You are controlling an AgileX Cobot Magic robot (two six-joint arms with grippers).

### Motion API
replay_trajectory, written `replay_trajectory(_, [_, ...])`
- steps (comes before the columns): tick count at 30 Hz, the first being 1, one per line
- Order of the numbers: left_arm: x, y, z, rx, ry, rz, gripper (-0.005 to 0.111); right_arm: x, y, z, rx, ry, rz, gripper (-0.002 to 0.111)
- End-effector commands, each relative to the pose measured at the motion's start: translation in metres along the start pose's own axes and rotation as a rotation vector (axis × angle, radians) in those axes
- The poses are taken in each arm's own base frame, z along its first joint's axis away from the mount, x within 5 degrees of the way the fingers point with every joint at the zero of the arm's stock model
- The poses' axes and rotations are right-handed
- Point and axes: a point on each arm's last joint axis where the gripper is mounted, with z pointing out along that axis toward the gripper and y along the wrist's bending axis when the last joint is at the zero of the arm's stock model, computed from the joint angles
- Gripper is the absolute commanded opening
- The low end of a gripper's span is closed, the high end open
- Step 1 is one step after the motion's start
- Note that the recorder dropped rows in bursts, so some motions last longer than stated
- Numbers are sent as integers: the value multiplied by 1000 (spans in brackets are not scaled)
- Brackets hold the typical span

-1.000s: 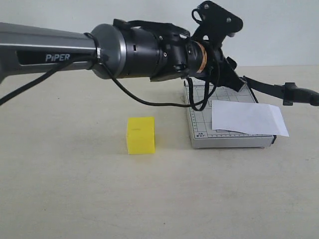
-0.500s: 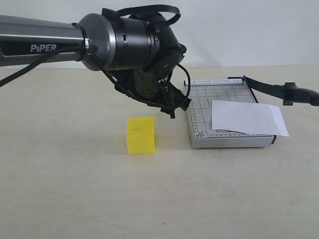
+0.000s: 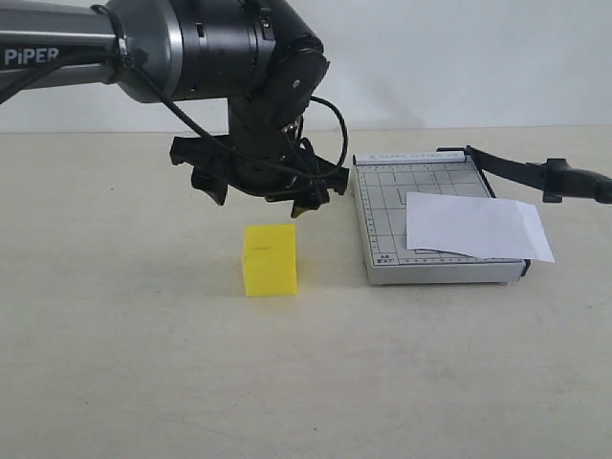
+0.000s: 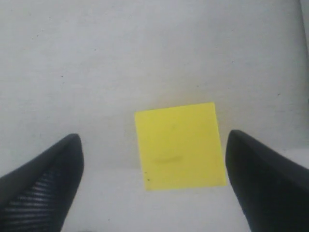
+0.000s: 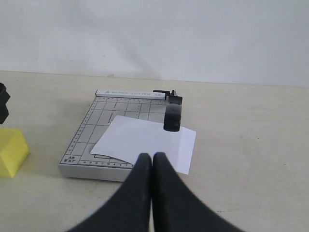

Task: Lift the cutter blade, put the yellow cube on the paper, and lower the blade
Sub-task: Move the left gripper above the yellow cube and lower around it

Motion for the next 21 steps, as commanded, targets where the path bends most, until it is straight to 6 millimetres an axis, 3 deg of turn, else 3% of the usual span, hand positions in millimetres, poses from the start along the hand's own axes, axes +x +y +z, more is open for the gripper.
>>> replay_trajectory(1, [2,2,-5,6,21,-10,76,0,-1,0,10,-9,-3,0])
replay_trajectory(10, [3,-10,-6,140,26,45,78,0,-1,0,10,-9,-3,0])
replay_trajectory(15, [3,-8,-6,117,23,58,89,0,-1,0,10,-9,-3,0])
replay_trajectory(21, [2,-4,-5,67,13,85,95,0,-1,0,10,-9,-3,0])
